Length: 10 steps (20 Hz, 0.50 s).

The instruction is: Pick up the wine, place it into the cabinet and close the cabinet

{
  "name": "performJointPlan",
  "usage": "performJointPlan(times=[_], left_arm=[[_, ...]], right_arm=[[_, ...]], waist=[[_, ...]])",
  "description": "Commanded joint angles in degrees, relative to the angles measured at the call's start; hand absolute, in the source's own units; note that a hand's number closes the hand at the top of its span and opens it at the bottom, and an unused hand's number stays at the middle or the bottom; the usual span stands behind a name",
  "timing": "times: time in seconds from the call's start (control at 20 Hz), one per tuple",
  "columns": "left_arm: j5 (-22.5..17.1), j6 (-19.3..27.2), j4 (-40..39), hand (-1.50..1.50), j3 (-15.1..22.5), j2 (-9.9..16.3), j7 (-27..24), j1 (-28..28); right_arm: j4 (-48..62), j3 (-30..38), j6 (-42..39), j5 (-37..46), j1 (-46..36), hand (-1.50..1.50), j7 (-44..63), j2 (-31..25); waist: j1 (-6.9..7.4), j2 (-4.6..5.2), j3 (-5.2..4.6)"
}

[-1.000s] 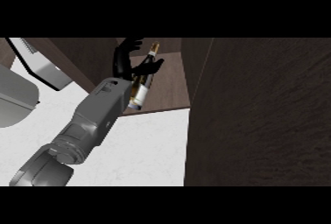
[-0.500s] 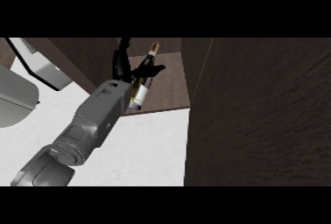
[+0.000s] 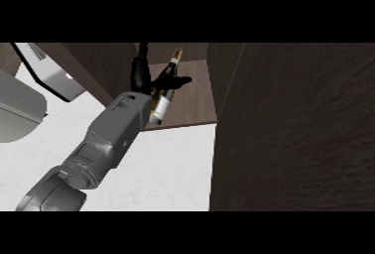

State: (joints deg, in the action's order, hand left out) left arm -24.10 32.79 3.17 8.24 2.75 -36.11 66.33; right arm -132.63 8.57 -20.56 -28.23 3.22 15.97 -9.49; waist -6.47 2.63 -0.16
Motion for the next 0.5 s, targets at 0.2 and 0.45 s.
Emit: performJointPlan(times=[0.2,0.45], left_arm=[[-0.51,-0.99,1.25,-1.50,-1.19,-2.66,-2.13,1.30],[-1.61,-3.73,3.36,-1.50,-1.97,-2.72,-6.19,-1.49]], right_arm=[[-0.85,0.56,0.09,-1.04,-0.92,-1.50,1.39,-1.21],[0.00,-1.07,1.32,-0.20,-1.35,-1.50,2.04,0.17]], waist=[[0.50,-0.34,0.02],[1.06,-0.75,0.02]])
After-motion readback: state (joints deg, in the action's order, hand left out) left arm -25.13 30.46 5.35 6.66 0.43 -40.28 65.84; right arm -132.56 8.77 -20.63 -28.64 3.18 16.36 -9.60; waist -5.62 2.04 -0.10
